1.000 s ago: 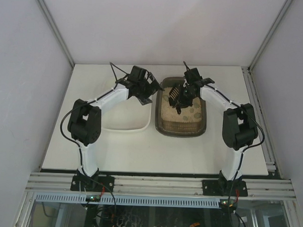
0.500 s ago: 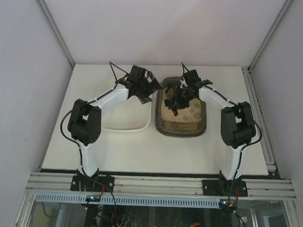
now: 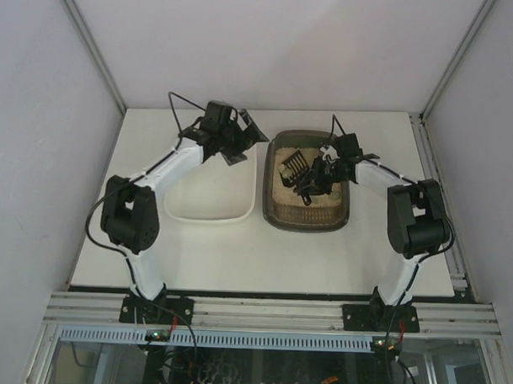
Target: Clean the litter box
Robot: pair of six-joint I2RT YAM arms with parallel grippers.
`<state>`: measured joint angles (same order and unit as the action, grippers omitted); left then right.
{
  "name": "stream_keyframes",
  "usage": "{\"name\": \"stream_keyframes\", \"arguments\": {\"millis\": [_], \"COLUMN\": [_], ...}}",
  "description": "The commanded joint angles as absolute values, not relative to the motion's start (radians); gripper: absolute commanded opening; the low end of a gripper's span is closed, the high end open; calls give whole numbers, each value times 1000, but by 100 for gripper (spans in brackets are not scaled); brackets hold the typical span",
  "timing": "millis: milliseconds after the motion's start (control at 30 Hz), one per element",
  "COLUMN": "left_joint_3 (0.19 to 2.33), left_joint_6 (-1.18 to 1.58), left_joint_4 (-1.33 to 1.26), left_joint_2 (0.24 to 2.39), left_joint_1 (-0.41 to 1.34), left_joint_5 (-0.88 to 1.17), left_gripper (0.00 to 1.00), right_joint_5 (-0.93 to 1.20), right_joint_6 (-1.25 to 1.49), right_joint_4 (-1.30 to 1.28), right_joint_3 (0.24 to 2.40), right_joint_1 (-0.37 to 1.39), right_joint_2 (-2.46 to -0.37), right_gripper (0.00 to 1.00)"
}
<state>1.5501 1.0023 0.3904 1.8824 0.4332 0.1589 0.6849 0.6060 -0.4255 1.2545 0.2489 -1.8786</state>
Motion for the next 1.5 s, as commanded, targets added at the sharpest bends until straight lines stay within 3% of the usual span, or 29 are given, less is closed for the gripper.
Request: {"name": "stream_keyframes", "arguments": {"millis": [0,167,333,533,700,1067,1467], "left_joint_3": [1527,1451,1377,1156,1061,898,863], "left_joint_6": [858,689,474,249,4,-118,-156], "left_joint_4": [414,461,558,558,665,757,770], "left_joint_2": [1700,1529,1349,1070,967,815,804], "left_joint_1": [359,272,207,158,155,143,137], "left_joint_5": [167,219,214,129,-85,-113,60], "left_gripper": [100,100,100,100,100,100,100], "right_joint_5": [732,690,780,903,938,916,913], "right_joint_6": [641,638,748,1050,1436,1327,1198], "right_joint_4": [-363,-317,-30,750,1498,1506,1503], "right_joint_3": [1153,1030,824,547,499,509,432], "right_joint_1": [229,215,164,126,100,105,100], "right_joint_2": [-1724,-1553,-1472,-1559,-1837,-1871,-1747], "right_gripper": [0,0,0,0,0,0,0]}}
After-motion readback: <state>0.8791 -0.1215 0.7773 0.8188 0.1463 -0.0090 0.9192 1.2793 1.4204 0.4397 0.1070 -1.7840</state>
